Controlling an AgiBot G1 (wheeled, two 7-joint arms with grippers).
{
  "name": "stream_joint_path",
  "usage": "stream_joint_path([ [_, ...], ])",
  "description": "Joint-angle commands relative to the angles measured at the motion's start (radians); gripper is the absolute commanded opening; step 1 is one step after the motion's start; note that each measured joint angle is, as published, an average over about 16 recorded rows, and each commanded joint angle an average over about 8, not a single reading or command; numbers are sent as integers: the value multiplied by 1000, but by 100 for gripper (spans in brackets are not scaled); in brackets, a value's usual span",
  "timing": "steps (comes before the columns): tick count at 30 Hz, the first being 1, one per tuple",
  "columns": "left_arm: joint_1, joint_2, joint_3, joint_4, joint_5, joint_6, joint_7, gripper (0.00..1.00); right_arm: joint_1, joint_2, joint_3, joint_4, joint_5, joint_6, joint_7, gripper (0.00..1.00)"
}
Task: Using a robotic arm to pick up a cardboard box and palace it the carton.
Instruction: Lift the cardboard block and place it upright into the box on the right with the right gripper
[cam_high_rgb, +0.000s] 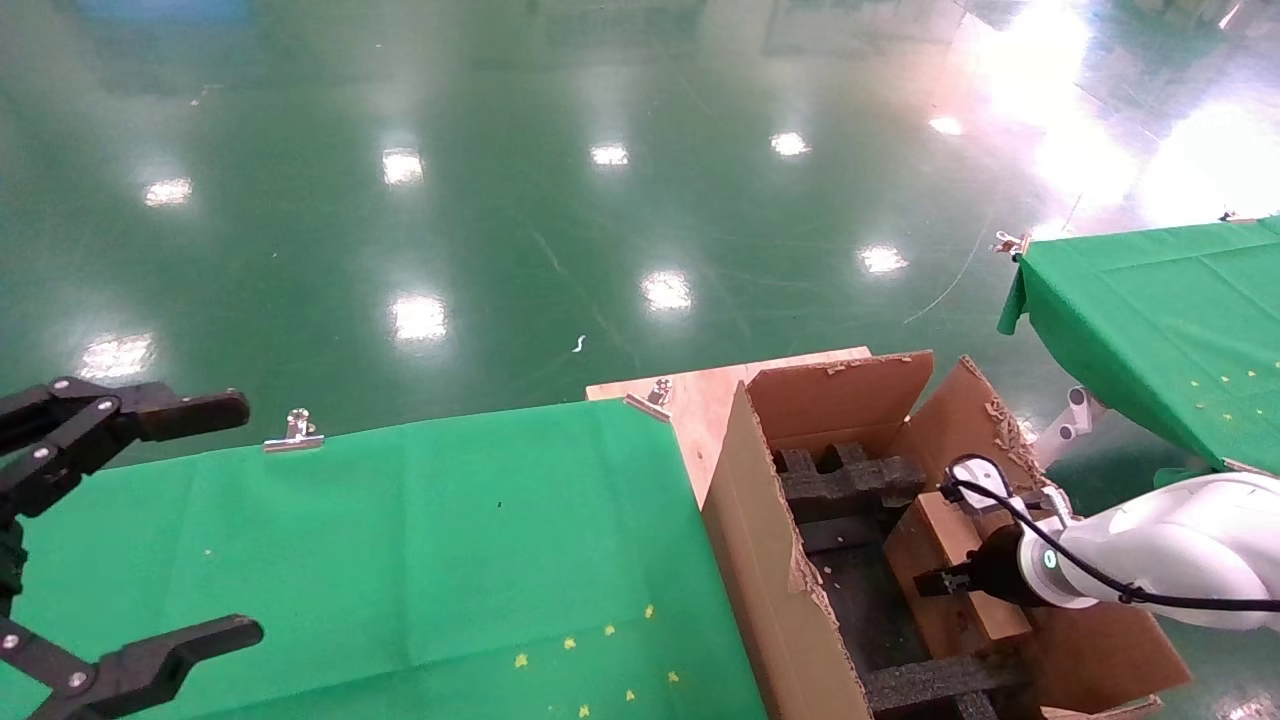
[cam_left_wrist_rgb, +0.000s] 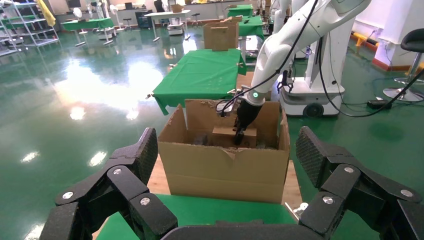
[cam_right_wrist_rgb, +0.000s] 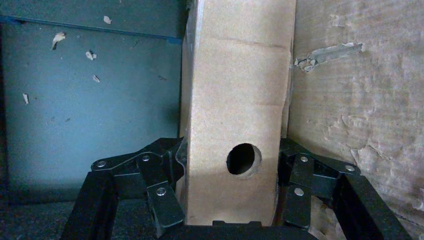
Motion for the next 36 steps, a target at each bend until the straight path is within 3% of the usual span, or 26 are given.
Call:
stream_joint_path([
  [1,0,0,0,0,0,0,0,100,-3,-2,0,-6,7,5,-6,100],
  [22,0,0,1,1,0,0,0,100,51,10,13,12,-11,-22,1,100],
  [36,-1,0,1,1,-1,0,1,100,224,60,78,102,-27,-25,-36,100],
])
